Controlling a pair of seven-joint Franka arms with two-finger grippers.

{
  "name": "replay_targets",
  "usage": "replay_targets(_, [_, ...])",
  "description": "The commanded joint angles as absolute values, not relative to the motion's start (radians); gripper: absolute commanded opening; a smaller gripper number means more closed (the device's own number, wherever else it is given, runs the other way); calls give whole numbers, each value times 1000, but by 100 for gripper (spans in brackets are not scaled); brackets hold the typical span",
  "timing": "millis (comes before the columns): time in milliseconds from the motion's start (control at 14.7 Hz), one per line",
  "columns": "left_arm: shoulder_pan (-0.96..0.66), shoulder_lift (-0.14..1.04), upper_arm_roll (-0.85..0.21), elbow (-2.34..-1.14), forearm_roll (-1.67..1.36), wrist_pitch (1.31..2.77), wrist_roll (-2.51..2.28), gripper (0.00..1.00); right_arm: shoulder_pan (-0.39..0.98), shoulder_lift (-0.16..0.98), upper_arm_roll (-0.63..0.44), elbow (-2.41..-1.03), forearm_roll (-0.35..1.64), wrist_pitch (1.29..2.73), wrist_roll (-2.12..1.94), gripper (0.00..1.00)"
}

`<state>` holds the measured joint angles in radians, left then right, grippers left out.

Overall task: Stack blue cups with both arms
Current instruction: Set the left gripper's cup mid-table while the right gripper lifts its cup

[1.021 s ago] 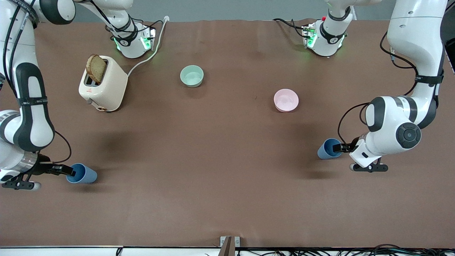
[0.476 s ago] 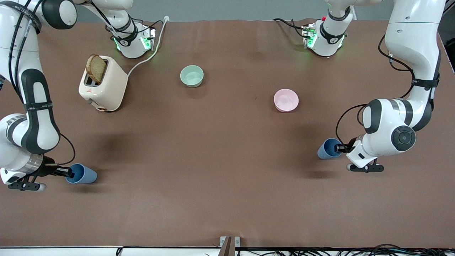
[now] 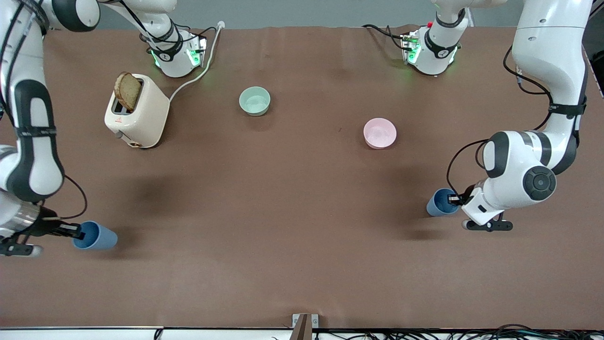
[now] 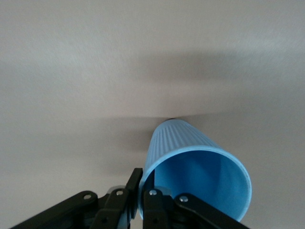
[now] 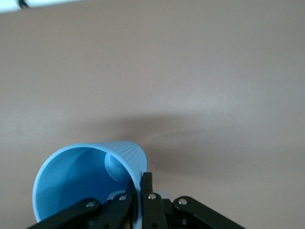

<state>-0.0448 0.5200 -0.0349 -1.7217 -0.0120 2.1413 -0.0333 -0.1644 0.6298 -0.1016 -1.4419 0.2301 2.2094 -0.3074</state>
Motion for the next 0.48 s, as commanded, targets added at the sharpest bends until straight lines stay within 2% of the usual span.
replay_targets(0, [-67,486,-55,-1599,2,1989,-29,0,-156,513,-84,-1424,80,2172,-253,1])
replay_targets(136, [-90,495,-106,-1498,0,1904,-28,0,-130,430,-74,-1430,34,2134,-216,1])
replay_targets(272, [-142,511,-161,-1467,-5,1896,-31,0,-120,373,-68,-1431,34,2090,-209,1])
replay_targets(408, [-231,555,-170,-1415,-6,1896,-29,0,-106,304,-63,-1434,34,1972,-146,1])
